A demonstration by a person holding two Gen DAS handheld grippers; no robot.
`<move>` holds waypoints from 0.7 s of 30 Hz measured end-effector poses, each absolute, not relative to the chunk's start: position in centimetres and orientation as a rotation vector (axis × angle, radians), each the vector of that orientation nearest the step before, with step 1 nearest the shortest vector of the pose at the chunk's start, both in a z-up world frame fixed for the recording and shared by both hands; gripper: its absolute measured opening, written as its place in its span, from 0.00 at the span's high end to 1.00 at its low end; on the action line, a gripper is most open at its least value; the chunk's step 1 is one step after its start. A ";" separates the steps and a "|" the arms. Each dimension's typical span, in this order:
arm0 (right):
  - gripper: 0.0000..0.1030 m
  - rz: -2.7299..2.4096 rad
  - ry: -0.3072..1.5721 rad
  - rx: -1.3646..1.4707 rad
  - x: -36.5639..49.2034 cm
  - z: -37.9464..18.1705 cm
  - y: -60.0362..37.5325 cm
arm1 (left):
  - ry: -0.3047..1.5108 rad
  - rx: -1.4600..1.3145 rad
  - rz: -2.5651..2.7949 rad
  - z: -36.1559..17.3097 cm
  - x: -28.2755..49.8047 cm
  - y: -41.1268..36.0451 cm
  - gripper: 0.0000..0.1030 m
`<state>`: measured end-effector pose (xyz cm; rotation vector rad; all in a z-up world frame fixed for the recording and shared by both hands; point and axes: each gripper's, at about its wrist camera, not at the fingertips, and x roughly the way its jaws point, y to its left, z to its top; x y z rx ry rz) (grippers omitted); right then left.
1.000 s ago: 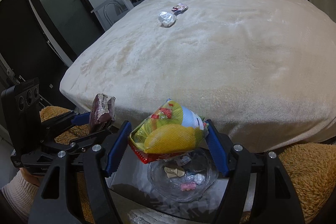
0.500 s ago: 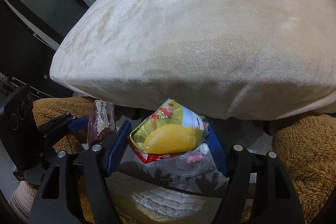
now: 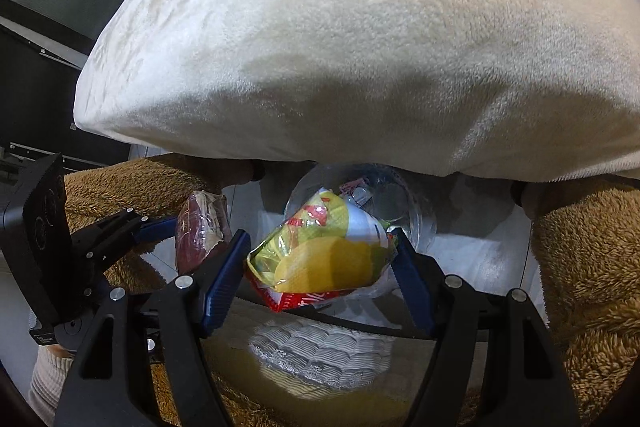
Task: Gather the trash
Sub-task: 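Carry the maroon wrapper and snack bag down over the clear bag beside the bed, then open both grippers to drop the wrapper and snack bag into the bag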
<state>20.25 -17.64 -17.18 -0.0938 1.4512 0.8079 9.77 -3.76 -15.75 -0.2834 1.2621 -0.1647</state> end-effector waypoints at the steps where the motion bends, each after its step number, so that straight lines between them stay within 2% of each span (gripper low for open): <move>1: 0.32 0.807 1.459 -0.098 20.3 -17.3 -17.5 | 1.274 -0.287 -0.166 -16.0 9.8 -3.7 0.35; 7: 0.32 0.804 1.527 -0.113 20.2 -18.7 -16.5 | 1.336 -0.295 -0.165 -17.2 10.2 -3.9 0.35; 17: 0.31 0.791 1.532 -0.121 20.3 -18.8 -16.8 | 1.371 -0.284 -0.164 -17.6 10.3 -4.2 0.35; 19: 0.29 0.795 1.530 -0.114 20.4 -18.7 -16.8 | 1.379 -0.285 -0.170 -17.8 10.3 -4.2 0.34; 21: 0.18 0.802 1.534 -0.101 20.5 -18.7 -16.8 | 1.393 -0.271 -0.169 -18.1 10.3 -4.3 0.31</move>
